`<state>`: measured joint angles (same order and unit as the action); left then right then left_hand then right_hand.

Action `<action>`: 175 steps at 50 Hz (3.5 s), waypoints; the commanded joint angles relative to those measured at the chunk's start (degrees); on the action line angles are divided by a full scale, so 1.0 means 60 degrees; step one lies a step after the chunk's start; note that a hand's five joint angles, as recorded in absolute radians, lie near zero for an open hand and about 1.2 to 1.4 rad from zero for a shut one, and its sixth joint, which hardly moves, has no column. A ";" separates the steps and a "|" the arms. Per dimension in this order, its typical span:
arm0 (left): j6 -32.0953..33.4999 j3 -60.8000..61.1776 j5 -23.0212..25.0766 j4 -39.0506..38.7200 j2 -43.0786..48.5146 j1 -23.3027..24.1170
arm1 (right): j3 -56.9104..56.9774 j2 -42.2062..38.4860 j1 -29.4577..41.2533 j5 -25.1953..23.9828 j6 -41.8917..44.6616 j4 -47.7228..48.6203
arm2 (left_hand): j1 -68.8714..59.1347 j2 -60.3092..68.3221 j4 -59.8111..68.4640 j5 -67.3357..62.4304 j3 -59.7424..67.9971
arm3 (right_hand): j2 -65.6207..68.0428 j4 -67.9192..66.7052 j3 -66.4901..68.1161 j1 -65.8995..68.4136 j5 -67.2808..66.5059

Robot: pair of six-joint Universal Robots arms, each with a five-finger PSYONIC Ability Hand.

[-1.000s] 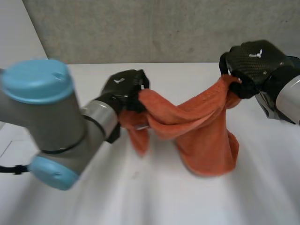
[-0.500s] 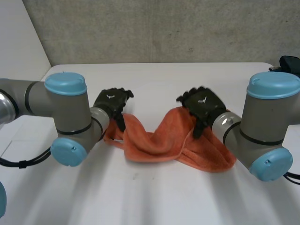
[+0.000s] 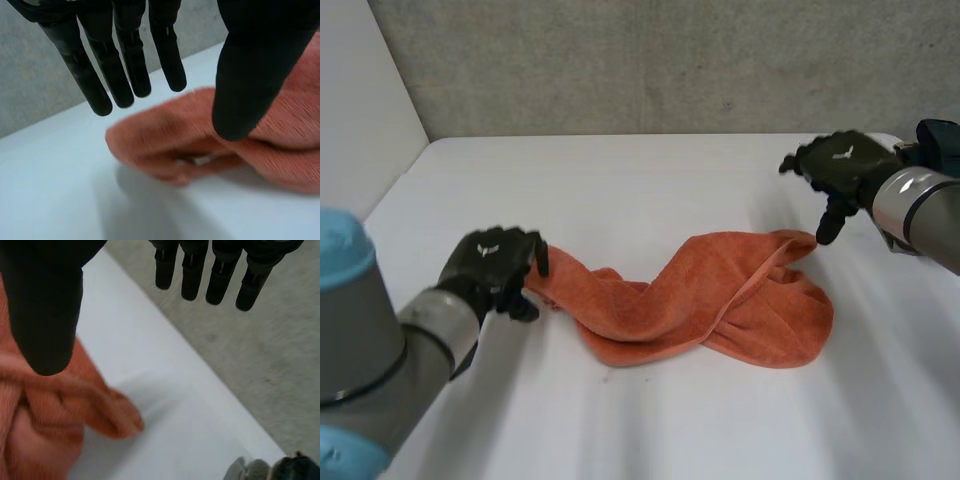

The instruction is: Fold the laundry.

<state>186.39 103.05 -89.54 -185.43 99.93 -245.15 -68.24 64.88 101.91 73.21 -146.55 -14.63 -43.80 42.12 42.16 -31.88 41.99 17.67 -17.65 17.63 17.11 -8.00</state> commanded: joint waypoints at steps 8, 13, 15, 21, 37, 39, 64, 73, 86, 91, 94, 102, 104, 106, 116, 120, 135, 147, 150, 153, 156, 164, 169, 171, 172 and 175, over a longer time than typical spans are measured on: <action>-0.0010 0.1984 0.0056 -0.1233 -0.0160 -0.0259 | 0.0562 -0.2712 -0.0052 -0.0381 0.1412 0.0548 | -0.1244 0.1524 0.1519 -0.1565 0.1546 | 0.2097 -0.2101 0.2103 0.2191 -0.2041; -0.0010 0.1941 0.0275 -0.1540 0.0249 -0.0260 | 0.0723 -0.3416 -0.0008 -0.0366 0.1251 0.1720 | 0.2285 -0.2005 -0.2010 0.1964 -0.1983 | 0.5595 -0.5598 0.5600 0.5688 -0.5539; 0.0004 0.1824 0.0494 -0.1818 0.0571 -0.0274 | 0.0796 -0.3519 0.0006 -0.0381 0.1105 0.1983 | 0.3269 -0.2989 -0.2994 0.2948 -0.2967 | 0.9006 -0.9009 0.9011 0.9099 -0.8950; 0.0004 0.1297 0.0875 -0.2550 0.1303 -0.0143 | 0.0592 -0.3300 -0.0022 -0.0337 0.0343 0.2790 | 0.3636 -0.3356 -0.3361 0.3315 -0.3333 | 1.0389 -1.0392 1.0394 1.0482 -1.0333; 0.0077 -0.2143 0.0934 -0.3094 0.4393 0.0678 | -0.0887 -0.2128 -0.0052 -0.0293 0.0240 0.2747 | 0.3356 -0.3076 -0.3081 0.3035 -0.3054 | 1.0389 -1.0392 1.0394 1.0482 -1.0333; 0.0077 -0.2452 0.0934 -0.3006 0.4701 0.0693 | -0.0975 -0.2128 -0.0052 -0.0279 0.0255 0.2747 | 0.3133 -0.2853 -0.2858 0.2812 -0.2831 | 1.0389 -1.0392 1.0394 1.0482 -1.0333; 0.0663 -0.3859 0.0949 0.1576 -0.0422 -0.0112 | -0.0493 0.1956 -0.1048 -0.0176 0.1265 -0.0738 | -0.6033 0.6313 0.6307 -0.6353 0.6335 | 1.0389 -1.0392 1.0394 1.0482 -1.0333; 0.1731 -0.5164 0.2120 0.5166 -0.0908 -0.1459 | 0.0210 0.3980 -0.1034 -0.0351 0.1573 -0.2349 | -0.6033 0.6313 0.6307 -0.6353 0.6335 | 1.0389 -1.0392 1.0394 1.0482 -1.0333; 0.2553 -0.7197 0.2385 0.4920 0.3001 -0.1651 | 0.1612 0.0544 -0.0230 0.0436 0.1605 -0.1945 | -0.6033 0.6313 0.6307 -0.6353 0.6335 | 1.0389 -1.0392 1.0394 1.0482 -1.0333; 0.2466 -0.9801 0.2312 0.2994 0.4466 -0.1491 | 0.3591 -0.0910 0.0211 0.1682 0.1076 0.0048 | -0.6033 0.6313 0.6307 -0.6353 0.6335 | 1.0389 -1.0392 1.0394 1.0482 -1.0333; 0.2305 -1.0319 0.2297 0.1278 0.4513 -0.1388 | 0.4674 -0.1175 0.0314 0.2254 0.0973 0.1581 | -0.6033 0.6313 0.6307 -0.6353 0.6335 | 1.0389 -1.0392 1.0394 1.0482 -1.0333; 0.0153 -0.9662 0.1712 -0.3591 0.3855 -0.1358 | 0.4608 -0.0767 0.0606 0.2344 0.0461 0.4590 | -0.6033 0.6313 0.6307 -0.6353 0.6335 | 1.0389 -1.0392 1.0394 1.0482 -1.0333; -0.0376 -0.9325 0.1477 -0.3592 0.3459 -0.1548 | 0.4357 -0.0605 0.0622 0.2300 0.0343 0.4607 | -0.6033 0.6313 0.6307 -0.6353 0.6335 | 1.0389 -1.0392 1.0394 1.0482 -1.0333; -0.0479 -0.9019 0.1462 -0.3461 0.3414 -0.1709 | 0.3816 -0.0268 0.0607 0.2198 0.0197 0.4548 | -0.6033 0.6313 0.6307 -0.6353 0.6335 | 1.0389 -1.0392 1.0394 1.0482 -1.0333; -0.0421 -0.6368 0.1491 -0.3094 0.3429 -0.1827 | 0.0319 0.0202 0.0636 0.1334 -0.0009 0.3848 | -0.6033 0.6313 0.6307 -0.6353 0.6335 | 1.0389 -1.0392 1.0394 1.0482 -1.0333; 0.0119 -0.4874 0.1491 -0.2845 0.3589 -0.1812 | -0.0912 -0.0075 0.0636 0.1260 0.0006 0.3364 | -0.6033 0.6313 0.6307 -0.6353 0.6335 | 1.0389 -1.0392 1.0394 1.0482 -1.0333; 0.4326 -0.0961 0.1462 -0.0897 0.1951 -0.1944 | -0.3319 -0.0897 0.0622 0.1157 0.0108 0.3318 | 0.0327 -0.0047 -0.0052 0.0006 -0.0025 | 1.0389 -1.0392 1.0394 1.0482 -1.0333; 0.3828 0.0768 0.1462 -0.0926 0.0280 -0.1944 | -0.4418 -0.0048 0.0578 0.0982 0.0020 0.3581 | 0.0412 -0.0132 -0.0137 0.0091 -0.0110 | 1.0389 -1.0392 1.0394 1.0482 -1.0333; 0.3608 0.1076 0.1506 -0.1057 0.0294 -0.1871 | -0.4448 -0.0048 0.0563 0.0981 0.0006 0.3596 | 0.0496 -0.0216 -0.0221 0.0175 -0.0194 | 1.0389 -1.0392 1.0394 1.0482 -1.0333; 0.3578 0.1150 0.1491 -0.1583 0.0411 -0.1827 | -0.4462 -0.0048 0.0563 0.0967 -0.0009 0.3596 | 0.1306 -0.1026 -0.1031 0.0985 -0.1004 | 1.0389 -1.0392 1.0394 1.0482 -1.0333; 0.3695 0.1150 0.1418 -0.2374 0.0878 -0.1856 | -0.4477 -0.0048 0.0563 0.0981 -0.0009 0.3596 | 0.1421 -0.1141 -0.1147 0.1101 -0.1119 | 1.0389 -1.0392 1.0394 1.0482 -1.0333; 0.3725 0.0872 0.1432 -0.3401 0.1699 -0.2237 | -0.4565 -0.0062 0.0548 0.0952 -0.0009 0.3611 | 0.1309 -0.1029 -0.1034 0.0988 -0.1007 | 1.0389 -1.0392 1.0394 1.0482 -1.0333; 0.3710 0.0374 0.1476 -0.3401 0.2388 -0.2281 | -0.4565 -0.0062 0.0563 0.0952 -0.0009 0.3611 | -0.0730 0.1010 0.1004 -0.1051 0.1032 | 1.0389 -1.0392 1.0394 1.0482 -1.0333; 0.3710 0.0155 0.1476 -0.3416 0.2622 -0.2281 | -0.4565 -0.0048 0.0563 0.0952 0.0006 0.3611 | -0.3717 0.3997 0.3991 -0.4037 0.4019 | 1.0389 -1.0392 1.0394 1.0482 -1.0333; 0.3696 0.0095 0.1491 -0.3416 0.2667 -0.2281 | -0.4565 -0.0062 0.0563 0.0967 0.0006 0.3611 | -0.4847 0.5127 0.5122 -0.5168 0.5150 | 1.0389 -1.0392 1.0394 1.0482 -1.0333; 0.3637 -0.0139 0.1506 -0.3401 0.2798 -0.2310 | -0.4550 -0.0062 0.0548 0.0967 0.0006 0.3611 | -0.6033 0.6313 0.6307 -0.6353 0.6335 | 1.0389 -1.0392 1.0394 1.0482 -1.0333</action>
<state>208.68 105.26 -80.75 -206.23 114.30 -258.87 -95.63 64.52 105.26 78.94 -146.56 7.03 -56.60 55.22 54.62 -44.19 54.96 67.67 -68.74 68.32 63.25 -56.39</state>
